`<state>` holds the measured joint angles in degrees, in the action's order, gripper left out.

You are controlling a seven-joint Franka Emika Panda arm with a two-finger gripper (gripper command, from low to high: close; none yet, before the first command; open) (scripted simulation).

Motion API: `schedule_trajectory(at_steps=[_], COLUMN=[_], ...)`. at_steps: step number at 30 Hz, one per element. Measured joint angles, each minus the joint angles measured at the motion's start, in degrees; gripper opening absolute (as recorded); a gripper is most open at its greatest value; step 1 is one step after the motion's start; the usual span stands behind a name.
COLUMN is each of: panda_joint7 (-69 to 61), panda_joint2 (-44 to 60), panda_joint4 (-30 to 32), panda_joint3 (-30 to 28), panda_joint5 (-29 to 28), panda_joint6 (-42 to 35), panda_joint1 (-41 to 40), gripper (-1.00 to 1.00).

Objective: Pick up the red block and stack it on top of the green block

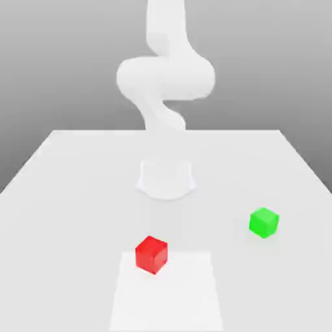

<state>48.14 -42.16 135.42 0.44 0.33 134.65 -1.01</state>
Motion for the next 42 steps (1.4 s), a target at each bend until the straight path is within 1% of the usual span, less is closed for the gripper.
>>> schedule_trajectory(at_steps=[12,15,17,19,24,25,32,39,42], panda_joint7=[14.1,18.4,21.3,23.4,25.7,25.8,26.1,23.8,23.3], panda_joint2=[21.8,28.3,34.3,40.6,51.8,52.9,52.7,39.5,35.4], panda_joint4=[20.6,26.3,29.6,30.5,29.6,29.4,29.4,31.3,32.0], panda_joint3=[2.8,3.4,3.6,3.3,1.0,0.7,0.7,1.7,4.4], panda_joint5=[1.1,1.1,0.9,-0.1,-2.8,-2.9,-3.2,-0.1,2.3], panda_joint6=[16.5,21.2,25.6,30.6,39.9,40.9,40.8,29.4,26.2], panda_joint1=[-5.4,-6.7,-7.5,-7.9,-6.3,-6.0,-6.0,-6.1,-1.8], gripper=[0.0,0.0,0.0,0.0,0.0,-1.0,-1.0,-1.0,-1.0])
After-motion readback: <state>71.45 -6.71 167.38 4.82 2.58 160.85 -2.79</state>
